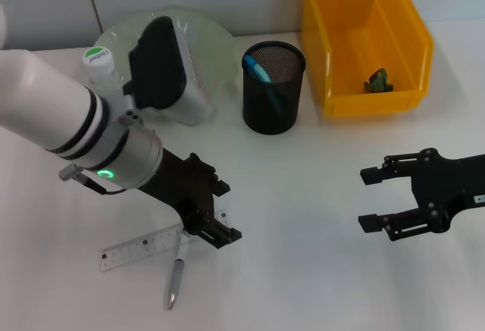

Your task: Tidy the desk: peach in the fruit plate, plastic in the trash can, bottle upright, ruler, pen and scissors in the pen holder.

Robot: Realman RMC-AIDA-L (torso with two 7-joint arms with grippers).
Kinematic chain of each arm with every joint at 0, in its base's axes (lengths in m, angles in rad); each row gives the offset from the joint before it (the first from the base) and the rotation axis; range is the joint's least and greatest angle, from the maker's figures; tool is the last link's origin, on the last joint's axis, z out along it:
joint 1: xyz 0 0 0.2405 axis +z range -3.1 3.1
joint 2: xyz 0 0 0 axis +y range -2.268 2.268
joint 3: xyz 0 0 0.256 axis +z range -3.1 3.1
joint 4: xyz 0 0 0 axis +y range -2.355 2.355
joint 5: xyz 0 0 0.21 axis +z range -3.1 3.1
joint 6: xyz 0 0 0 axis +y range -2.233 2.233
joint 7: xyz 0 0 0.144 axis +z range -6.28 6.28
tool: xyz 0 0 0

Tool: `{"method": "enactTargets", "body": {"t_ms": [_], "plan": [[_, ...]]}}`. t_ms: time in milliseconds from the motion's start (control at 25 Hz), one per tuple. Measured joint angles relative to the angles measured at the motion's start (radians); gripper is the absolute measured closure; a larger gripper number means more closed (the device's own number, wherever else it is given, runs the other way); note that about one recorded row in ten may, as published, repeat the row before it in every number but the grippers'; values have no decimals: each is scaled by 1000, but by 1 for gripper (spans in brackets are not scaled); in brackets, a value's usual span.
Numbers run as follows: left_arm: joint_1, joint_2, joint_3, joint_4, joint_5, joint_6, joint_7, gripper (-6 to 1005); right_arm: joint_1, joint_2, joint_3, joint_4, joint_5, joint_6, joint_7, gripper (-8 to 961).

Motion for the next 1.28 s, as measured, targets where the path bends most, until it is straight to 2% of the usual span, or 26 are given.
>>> {"method": "enactTargets", "body": {"t_ms": [480, 1280], "plan": [[-4, 0, 91, -24, 49, -100, -21, 257, 3, 12, 5, -10, 4, 1, 14, 159], [-12, 0, 101, -58, 77, -102, -34, 259, -4, 16, 5, -11, -1, 8, 25, 159]]}}
